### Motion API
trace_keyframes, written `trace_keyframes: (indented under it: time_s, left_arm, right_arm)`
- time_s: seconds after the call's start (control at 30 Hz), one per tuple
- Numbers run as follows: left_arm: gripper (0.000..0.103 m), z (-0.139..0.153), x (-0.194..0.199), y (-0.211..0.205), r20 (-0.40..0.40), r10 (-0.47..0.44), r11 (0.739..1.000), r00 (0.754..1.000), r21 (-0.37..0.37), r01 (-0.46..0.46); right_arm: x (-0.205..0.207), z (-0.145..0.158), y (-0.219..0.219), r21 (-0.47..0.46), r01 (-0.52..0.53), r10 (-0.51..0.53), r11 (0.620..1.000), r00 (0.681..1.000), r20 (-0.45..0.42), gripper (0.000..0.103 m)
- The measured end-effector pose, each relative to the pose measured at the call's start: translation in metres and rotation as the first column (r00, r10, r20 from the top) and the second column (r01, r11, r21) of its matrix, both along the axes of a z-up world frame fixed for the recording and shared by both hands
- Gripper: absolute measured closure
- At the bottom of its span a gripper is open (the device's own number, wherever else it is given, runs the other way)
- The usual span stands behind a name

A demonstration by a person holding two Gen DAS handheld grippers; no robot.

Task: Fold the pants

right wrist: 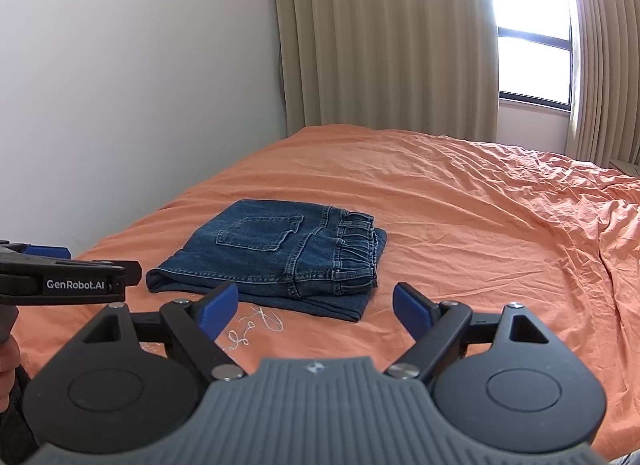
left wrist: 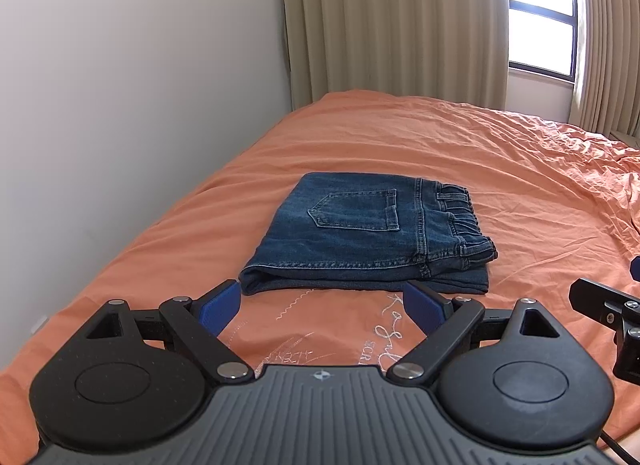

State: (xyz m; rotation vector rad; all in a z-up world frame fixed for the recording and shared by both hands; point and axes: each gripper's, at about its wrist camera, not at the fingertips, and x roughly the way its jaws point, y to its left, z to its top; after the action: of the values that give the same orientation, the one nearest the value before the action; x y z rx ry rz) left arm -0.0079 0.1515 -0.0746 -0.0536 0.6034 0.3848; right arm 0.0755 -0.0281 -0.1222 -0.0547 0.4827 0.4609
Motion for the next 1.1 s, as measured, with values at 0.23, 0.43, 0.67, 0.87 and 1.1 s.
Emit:
trace_keyframes:
  time_s: [0.23, 0.43, 0.67, 0.87, 1.1]
  left_arm:
    - [0.000, 0.0024, -0.0005, -0.0004, 0.001, -0.007, 1.000, 1.000, 0.004, 0.007]
    - [0.000, 0.0031, -0.0013, -0.0008, 0.001, -0.009, 1.000, 1.000, 0.007, 0.009]
    - [0.000, 0.0049, -0.0005, -0.0011, 0.001, -0.014, 1.000, 1.000, 0.014, 0.014]
    - [0.000, 0.0055, -0.0006, -0.0007, 0.002, -0.015, 1.000, 1.000, 0.013, 0.015]
    - [0.000, 0.0061, -0.0014, 0.0009, 0.006, -0.016, 1.000, 1.000, 0.015, 0.016]
  right_arm:
    - [-0.0026, 0.0016, -0.0020, 0.003, -0.002, 0.002, 1.000, 1.000, 0.005, 0.022]
    - [-0.0038, 0.0032, -0.0033, 0.007, -0.002, 0.002, 1.000, 1.000, 0.006, 0.022]
    - [-0.0045, 0.0046, -0.0039, 0.009, -0.003, 0.003, 1.000, 1.000, 0.009, 0.022]
    - [-0.0048, 0.0056, -0.0044, 0.010, -0.001, 0.001, 1.000, 1.000, 0.008, 0.022]
    - [-0.0062, 0.0062, -0.0046, 0.011, -0.001, 0.001, 1.000, 1.000, 0.012, 0.022]
